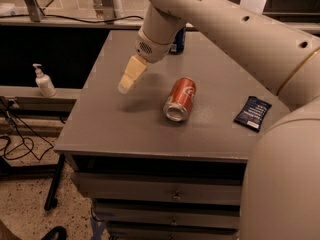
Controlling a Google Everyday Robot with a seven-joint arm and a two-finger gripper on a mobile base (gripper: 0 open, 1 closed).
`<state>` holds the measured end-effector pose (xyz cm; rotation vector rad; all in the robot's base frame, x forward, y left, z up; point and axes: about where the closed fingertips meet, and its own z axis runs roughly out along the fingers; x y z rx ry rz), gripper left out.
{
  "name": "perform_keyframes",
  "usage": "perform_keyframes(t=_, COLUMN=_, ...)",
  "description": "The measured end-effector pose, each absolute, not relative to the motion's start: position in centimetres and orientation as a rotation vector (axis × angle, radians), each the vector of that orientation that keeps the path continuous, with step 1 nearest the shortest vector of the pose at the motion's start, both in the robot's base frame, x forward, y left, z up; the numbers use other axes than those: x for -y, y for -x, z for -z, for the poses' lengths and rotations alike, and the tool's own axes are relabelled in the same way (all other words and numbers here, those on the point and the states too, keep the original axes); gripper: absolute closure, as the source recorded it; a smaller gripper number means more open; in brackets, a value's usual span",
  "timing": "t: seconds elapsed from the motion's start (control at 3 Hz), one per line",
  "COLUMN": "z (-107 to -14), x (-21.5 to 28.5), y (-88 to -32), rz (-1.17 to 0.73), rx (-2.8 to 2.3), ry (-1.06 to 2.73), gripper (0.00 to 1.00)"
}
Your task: Place coke can upright
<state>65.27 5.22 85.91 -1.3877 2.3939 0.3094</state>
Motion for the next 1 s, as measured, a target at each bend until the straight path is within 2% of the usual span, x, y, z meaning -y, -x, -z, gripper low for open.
perform_keyframes(t=0.33, z=-86.3, x=-1.4, y=-64.3, rz=-0.315, rx=-2.507, ry=1.23, gripper=0.0)
perform_keyframes(t=1.0, z=-89.0, x=5.9, y=-63.4, rz=-0.184, rx=-2.603, ry=1.008, gripper=0.0)
